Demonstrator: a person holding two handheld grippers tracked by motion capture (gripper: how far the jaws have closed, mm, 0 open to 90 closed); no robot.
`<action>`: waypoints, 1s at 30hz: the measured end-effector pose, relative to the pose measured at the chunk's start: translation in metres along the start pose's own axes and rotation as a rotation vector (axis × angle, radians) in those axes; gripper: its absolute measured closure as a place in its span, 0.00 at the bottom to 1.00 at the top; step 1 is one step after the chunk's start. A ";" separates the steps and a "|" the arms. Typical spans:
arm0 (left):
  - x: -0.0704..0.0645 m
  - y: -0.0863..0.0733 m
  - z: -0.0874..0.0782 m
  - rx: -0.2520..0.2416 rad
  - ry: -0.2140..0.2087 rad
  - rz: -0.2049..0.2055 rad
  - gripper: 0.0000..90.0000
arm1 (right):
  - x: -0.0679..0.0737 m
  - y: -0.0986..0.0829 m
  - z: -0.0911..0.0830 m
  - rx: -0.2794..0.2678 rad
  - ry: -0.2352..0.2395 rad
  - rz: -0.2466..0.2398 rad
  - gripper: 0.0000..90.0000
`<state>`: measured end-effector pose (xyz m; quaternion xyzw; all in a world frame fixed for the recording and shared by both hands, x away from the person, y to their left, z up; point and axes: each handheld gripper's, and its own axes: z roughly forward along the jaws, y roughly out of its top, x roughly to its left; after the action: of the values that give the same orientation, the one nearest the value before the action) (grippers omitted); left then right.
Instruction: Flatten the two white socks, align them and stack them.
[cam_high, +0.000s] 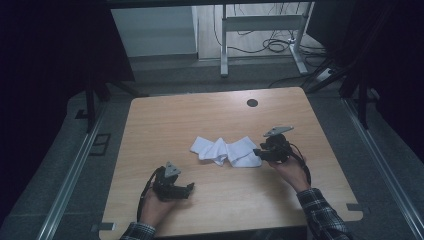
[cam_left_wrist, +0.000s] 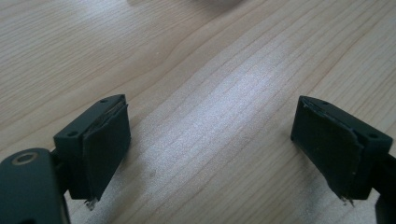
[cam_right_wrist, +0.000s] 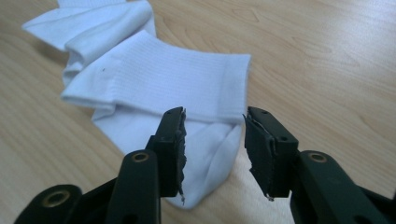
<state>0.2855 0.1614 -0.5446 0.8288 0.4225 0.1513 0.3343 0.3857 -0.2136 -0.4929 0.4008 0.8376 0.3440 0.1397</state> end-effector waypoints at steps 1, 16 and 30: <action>0.000 0.000 0.000 0.000 0.000 0.000 0.13 | 0.000 0.002 0.002 0.001 -0.002 0.001 0.66; 0.000 0.000 0.000 0.001 0.000 0.001 0.13 | -0.004 0.024 0.037 0.039 -0.063 0.007 0.70; 0.000 0.000 0.000 0.000 0.000 -0.001 0.13 | -0.009 0.013 0.055 0.082 -0.031 0.063 0.84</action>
<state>0.2855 0.1613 -0.5447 0.8286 0.4227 0.1514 0.3346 0.4275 -0.1892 -0.5240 0.4375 0.8357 0.3072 0.1254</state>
